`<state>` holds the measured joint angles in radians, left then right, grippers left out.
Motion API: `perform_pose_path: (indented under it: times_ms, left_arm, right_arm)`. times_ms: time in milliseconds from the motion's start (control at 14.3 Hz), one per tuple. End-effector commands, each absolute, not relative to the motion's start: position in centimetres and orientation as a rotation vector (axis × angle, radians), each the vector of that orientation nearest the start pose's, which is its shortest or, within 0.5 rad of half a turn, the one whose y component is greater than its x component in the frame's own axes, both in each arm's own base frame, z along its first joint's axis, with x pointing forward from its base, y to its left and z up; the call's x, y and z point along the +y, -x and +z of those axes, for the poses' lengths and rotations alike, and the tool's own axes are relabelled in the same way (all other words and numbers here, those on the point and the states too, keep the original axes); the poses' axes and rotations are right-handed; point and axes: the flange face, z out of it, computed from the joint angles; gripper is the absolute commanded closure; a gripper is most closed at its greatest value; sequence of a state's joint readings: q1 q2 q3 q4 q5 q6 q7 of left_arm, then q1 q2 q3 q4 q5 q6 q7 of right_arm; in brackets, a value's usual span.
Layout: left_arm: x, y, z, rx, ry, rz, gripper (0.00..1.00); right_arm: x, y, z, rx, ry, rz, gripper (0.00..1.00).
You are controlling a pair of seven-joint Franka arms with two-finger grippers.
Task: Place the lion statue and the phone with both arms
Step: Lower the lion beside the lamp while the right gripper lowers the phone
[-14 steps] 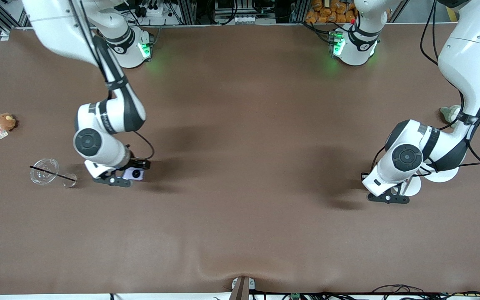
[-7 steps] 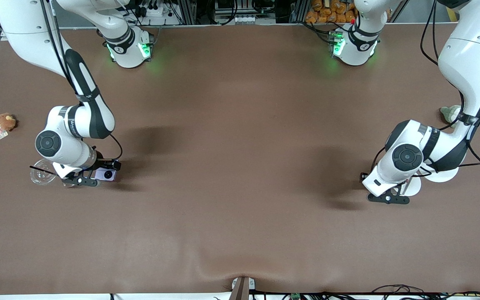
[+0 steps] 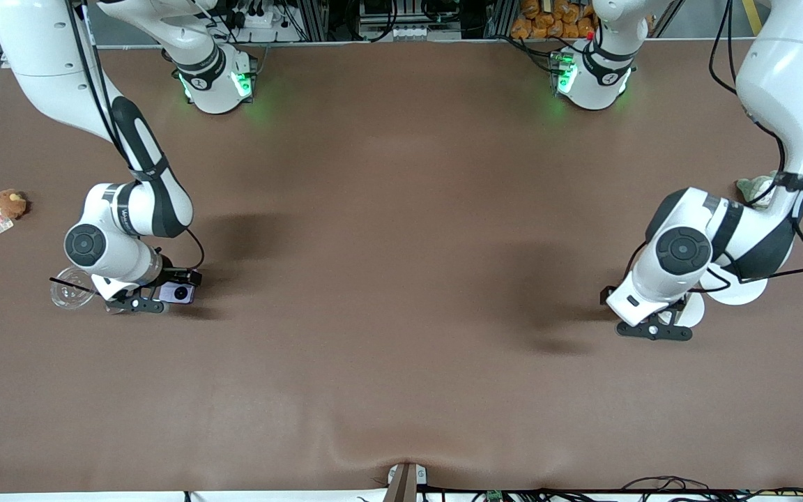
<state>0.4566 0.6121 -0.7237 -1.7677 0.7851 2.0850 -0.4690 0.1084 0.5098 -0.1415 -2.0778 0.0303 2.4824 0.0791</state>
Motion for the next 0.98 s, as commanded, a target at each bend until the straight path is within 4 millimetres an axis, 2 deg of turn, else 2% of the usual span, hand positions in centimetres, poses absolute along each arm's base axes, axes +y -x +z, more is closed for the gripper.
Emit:
perform_pose_path:
  times_ms: [0, 140, 350, 560, 700, 909]
  left_arm:
    - [-10.0, -63.3, 30.9, 0.22, 2.862, -0.009, 0.0]
    - [-10.3, -63.1, 32.6, 0.202, 2.904, -0.006, 0.0]
    - [-10.9, -62.8, 35.1, 0.183, 2.909, 0.039, 0.0]
    - [-12.4, -62.9, 38.7, 0.161, 2.923, 0.092, 0.0]
    - [-13.1, -62.8, 41.4, 0.169, 2.913, 0.118, 0.0]
    - [-13.0, -62.7, 45.3, 0.187, 2.915, 0.183, 0.0]
  right_arm:
    - [-3.3, -57.7, 17.3, 0.149, 3.183, 0.124, 0.35]
    - [-3.2, -57.7, 17.3, 0.151, 3.182, 0.124, 0.0]
    - [-3.0, -57.7, 17.3, 0.146, 3.182, 0.128, 0.0]
    - [-2.3, -57.8, 17.8, 0.129, 3.182, 0.13, 0.0]
    - [-2.3, -59.5, 19.7, 0.128, 3.18, 0.133, 0.0]
    - [-2.1, -62.6, 24.9, 0.128, 3.169, 0.235, 0.0]
